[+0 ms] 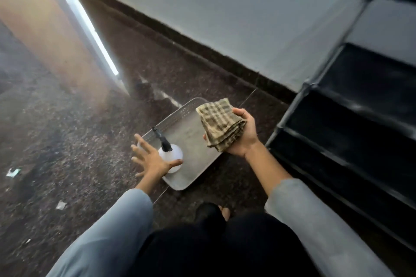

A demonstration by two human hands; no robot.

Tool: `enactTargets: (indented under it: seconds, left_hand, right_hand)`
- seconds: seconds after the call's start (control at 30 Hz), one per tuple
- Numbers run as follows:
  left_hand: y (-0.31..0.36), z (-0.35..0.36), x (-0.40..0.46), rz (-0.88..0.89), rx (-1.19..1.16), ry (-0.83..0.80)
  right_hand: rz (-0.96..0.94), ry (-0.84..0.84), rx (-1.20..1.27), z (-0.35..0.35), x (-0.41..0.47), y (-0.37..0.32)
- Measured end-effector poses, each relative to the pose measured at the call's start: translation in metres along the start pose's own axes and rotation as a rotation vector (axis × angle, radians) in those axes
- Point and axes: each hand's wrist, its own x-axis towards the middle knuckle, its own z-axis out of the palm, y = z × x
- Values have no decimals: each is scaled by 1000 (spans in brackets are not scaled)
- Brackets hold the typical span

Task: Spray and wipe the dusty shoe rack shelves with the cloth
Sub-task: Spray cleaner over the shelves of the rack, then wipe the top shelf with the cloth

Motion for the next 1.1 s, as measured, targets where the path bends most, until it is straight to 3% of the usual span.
enactTargets:
  seconds: [0.13,0.27,0.57,0.7,0.97,1.1]
  left_hand:
    - [42,-23,-49,89,-27,-15]
    - [120,-42,-118,295,-76,-43]
    - [272,-38,-299,791,-255,-152]
    - [312,-24,-323,905,-243,-174]
    - [383,9,-294,964,-277,-143]
    - [406,27,-274,963,-324,30]
  right_hand:
    - [-143,33,-54,45,-82,-26]
    - [-332,85,-62,79,-175,-60]
    - [-706,25,23,109,-319,-116]
    - [-770,37,11,112,-339,-149]
    - [-847,141,-45,105,-324,-244]
    - [-868,295,-215,106,-303,-297]
